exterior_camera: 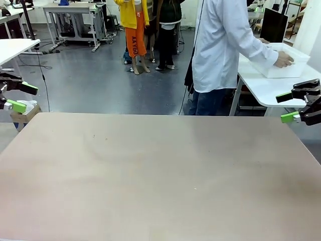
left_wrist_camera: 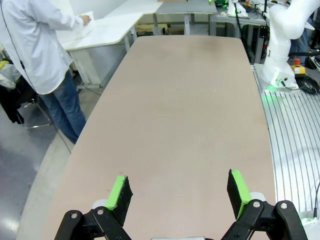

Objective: Stack the cups and store them in the basket.
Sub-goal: Place the stack of Reusable plastic cups into the Pantry Basket.

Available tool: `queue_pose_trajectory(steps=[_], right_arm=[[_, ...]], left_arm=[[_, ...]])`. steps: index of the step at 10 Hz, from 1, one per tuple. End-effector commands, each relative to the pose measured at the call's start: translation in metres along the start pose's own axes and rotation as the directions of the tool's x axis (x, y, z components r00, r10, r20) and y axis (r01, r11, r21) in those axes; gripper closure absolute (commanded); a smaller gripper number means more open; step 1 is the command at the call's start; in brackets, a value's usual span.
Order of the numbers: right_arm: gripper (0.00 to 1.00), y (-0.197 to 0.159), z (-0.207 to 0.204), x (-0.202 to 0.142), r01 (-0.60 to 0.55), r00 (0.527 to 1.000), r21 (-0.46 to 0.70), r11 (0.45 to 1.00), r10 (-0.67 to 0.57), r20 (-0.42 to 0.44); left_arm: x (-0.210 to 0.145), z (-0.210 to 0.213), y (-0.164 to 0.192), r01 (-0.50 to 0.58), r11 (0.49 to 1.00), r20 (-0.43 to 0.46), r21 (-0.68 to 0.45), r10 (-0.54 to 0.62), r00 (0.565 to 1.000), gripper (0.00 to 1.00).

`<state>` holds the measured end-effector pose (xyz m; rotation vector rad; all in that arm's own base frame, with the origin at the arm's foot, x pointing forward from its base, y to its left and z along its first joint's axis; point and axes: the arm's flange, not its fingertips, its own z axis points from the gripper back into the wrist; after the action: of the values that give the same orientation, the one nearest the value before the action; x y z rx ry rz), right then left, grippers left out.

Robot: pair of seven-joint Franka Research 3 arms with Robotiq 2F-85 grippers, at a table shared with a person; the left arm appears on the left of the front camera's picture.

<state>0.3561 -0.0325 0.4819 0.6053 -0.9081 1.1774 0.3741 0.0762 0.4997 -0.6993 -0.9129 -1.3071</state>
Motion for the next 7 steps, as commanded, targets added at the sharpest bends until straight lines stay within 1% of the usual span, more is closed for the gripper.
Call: queue_pose_trajectory(steps=[1, 7], right_arm=[[0.00, -0.0035, 0.0011, 0.0042, 0.008, 1.000, -0.003, 1.000, -0.008, 0.020], [0.00, -0.0035, 0.0011, 0.0042, 0.008, 1.000, -0.003, 1.000, -0.008, 0.020]], left_arm=[[0.0023, 0.0015, -0.0005, -0.010, 1.000, -0.006, -0.005, 0.010, 1.000, 0.00], [0.0023, 0.0015, -0.0005, -0.010, 1.000, -0.006, -0.005, 0.010, 1.000, 0.00]])
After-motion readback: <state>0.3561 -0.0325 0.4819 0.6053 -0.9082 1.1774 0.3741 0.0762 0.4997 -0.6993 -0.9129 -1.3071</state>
